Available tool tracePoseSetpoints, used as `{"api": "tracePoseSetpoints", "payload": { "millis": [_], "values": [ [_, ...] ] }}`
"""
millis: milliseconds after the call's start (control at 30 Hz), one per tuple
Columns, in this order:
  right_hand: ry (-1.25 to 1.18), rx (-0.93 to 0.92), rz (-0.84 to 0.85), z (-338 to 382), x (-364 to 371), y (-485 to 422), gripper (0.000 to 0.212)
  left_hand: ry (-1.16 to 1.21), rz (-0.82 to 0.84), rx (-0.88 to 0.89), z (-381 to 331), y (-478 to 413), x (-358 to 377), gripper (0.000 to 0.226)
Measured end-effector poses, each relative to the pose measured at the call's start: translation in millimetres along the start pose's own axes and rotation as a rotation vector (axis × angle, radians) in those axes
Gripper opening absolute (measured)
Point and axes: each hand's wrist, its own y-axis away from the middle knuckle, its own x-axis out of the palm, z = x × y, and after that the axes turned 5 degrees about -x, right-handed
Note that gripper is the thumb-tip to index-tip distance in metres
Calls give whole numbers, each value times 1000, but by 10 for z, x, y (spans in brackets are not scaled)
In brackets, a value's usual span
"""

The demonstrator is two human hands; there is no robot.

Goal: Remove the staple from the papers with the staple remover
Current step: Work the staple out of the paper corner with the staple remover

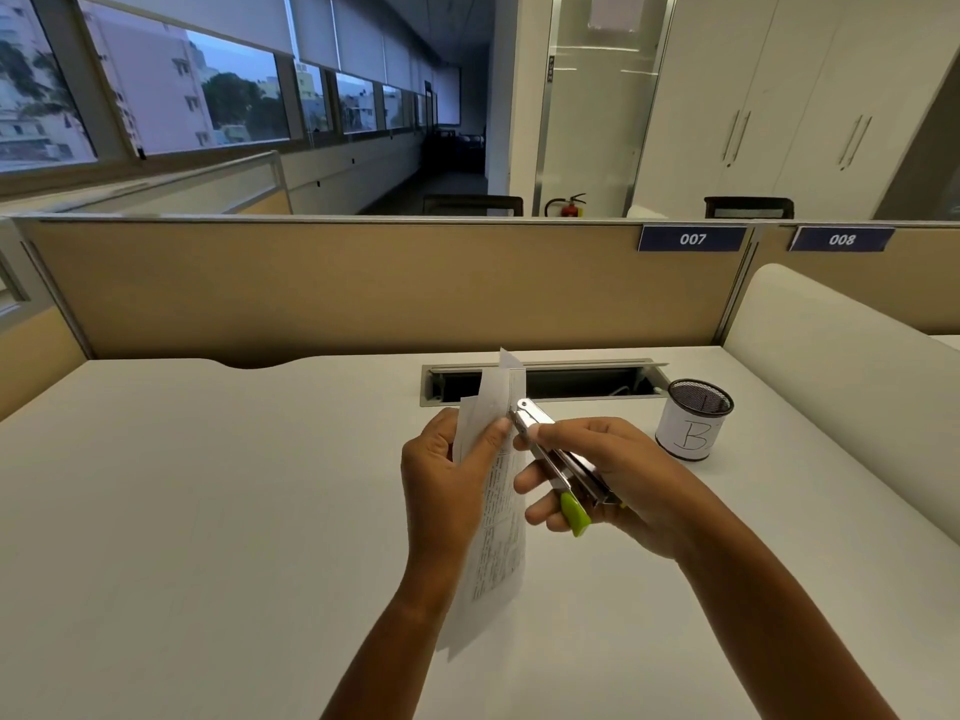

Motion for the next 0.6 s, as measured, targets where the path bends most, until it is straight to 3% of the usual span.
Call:
{"api": "tracePoseSetpoints", "payload": {
  "millis": [333,600],
  "values": [
    [-64,64,13,8,-3,-28,24,-92,-75,70,-22,-35,-8,23],
    [-57,20,-61,-41,66,-22,22,-78,-70,19,-9,-61,-2,10]
  ]
}}
